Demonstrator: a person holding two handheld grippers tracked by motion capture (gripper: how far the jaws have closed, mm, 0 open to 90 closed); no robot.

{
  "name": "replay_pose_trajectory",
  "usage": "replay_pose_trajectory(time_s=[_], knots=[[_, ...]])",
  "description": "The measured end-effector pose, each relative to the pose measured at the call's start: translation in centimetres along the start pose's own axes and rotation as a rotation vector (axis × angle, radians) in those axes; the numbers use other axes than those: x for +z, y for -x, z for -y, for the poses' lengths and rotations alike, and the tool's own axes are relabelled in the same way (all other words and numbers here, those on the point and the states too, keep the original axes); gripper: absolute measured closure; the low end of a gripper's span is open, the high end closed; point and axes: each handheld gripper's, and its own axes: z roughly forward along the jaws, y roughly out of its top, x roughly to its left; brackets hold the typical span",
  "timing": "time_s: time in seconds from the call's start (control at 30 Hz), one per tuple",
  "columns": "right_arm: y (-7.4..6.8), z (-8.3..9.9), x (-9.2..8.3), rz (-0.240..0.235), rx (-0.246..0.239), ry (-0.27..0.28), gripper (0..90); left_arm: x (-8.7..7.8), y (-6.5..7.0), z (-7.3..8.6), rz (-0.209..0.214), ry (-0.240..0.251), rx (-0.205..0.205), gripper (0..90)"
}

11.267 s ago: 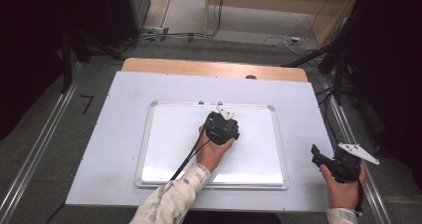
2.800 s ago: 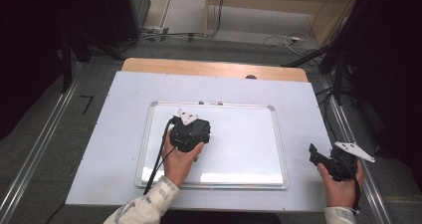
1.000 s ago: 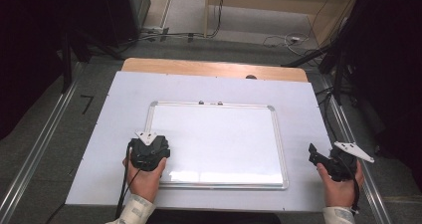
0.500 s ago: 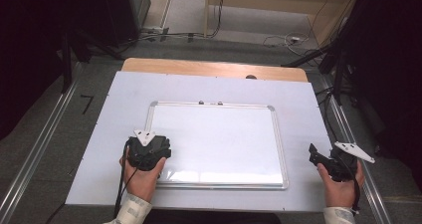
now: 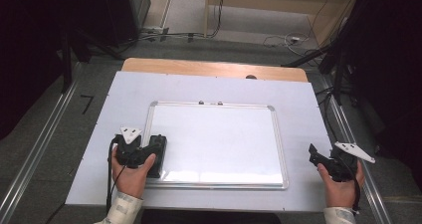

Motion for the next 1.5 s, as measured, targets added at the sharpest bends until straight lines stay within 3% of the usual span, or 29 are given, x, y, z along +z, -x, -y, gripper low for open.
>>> replay_pose_trajectory(time_s=[0.5,1.2,1.5], knots=[[-0.1,0.0,0.0,0.005,-0.003,-0.004,18.1,-1.4,-4.6,0.4,-0.043,0.008,-0.055,24.6],[0.0,0.1,0.0,0.005,-0.001,-0.005,18.1,-2.3,-8.6,0.5,-0.118,0.025,-0.14,24.7],[-0.1,0.1,0.1,0.005,-0.004,-0.006,18.1,-2.5,-9.8,0.8,-0.132,0.023,-0.151,24.7]])
